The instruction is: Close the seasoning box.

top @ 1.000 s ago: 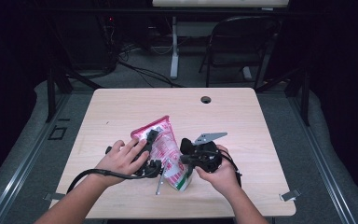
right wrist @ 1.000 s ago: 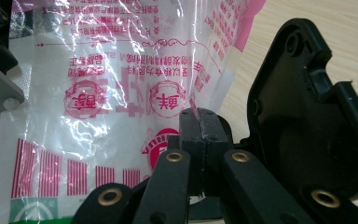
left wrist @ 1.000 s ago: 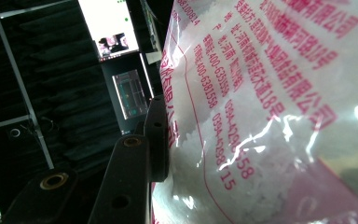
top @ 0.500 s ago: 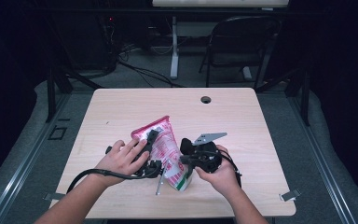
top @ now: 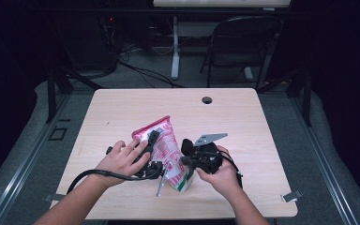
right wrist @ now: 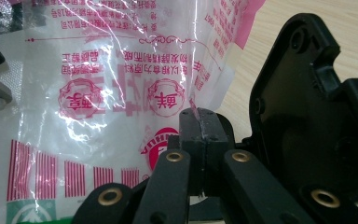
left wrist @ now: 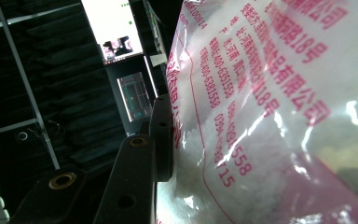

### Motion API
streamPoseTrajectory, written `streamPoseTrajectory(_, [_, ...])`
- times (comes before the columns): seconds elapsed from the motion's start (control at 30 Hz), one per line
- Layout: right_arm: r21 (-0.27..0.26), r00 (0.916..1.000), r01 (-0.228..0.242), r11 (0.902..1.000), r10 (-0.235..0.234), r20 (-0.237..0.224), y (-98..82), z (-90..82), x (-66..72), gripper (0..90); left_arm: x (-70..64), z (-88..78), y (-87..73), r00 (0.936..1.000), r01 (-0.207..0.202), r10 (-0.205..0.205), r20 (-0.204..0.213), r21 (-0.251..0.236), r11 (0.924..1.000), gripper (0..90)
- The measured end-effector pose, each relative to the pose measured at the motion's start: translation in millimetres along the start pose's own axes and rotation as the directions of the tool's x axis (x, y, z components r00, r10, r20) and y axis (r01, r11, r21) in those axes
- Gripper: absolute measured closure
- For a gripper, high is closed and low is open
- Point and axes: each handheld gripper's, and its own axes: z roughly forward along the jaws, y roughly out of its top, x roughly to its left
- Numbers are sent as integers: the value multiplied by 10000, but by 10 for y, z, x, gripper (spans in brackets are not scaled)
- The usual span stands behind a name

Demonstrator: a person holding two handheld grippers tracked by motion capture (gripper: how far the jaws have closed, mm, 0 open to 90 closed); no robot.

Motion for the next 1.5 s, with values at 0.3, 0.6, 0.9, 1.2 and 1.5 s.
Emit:
streamPoseTrajectory(0.3, [-16, 10000, -7, 10000, 7, 15, 0, 0, -3, 900, -3, -1, -1, 10000, 7, -7, -17, 5, 10000, 717])
streamPoseTrajectory(0.6, [-25, 10000, -22, 10000, 23, 7, 1, 2, 2, 900, 2, -2, -4, 10000, 56, -56, 26, -11, 10000, 718])
streamPoseTrajectory(0.9, [-63, 10000, -48, 10000, 48, 41, 5, 13, 0, 900, -23, 9, -18, 9992, 316, -318, 232, 78, 9995, 719])
streamPoseTrajectory(1.2, [-90, 10000, -57, 9999, 57, 59, 21, 25, -14, 900, -77, 14, -46, 9956, 797, -802, 493, 116, 9967, 723])
streamPoseTrajectory(1.5, [-150, 10000, -46, 9999, 46, 20, 36, 43, -5, 900, -129, 8, -79, 9914, 1174, -1182, 562, 171, 9929, 725])
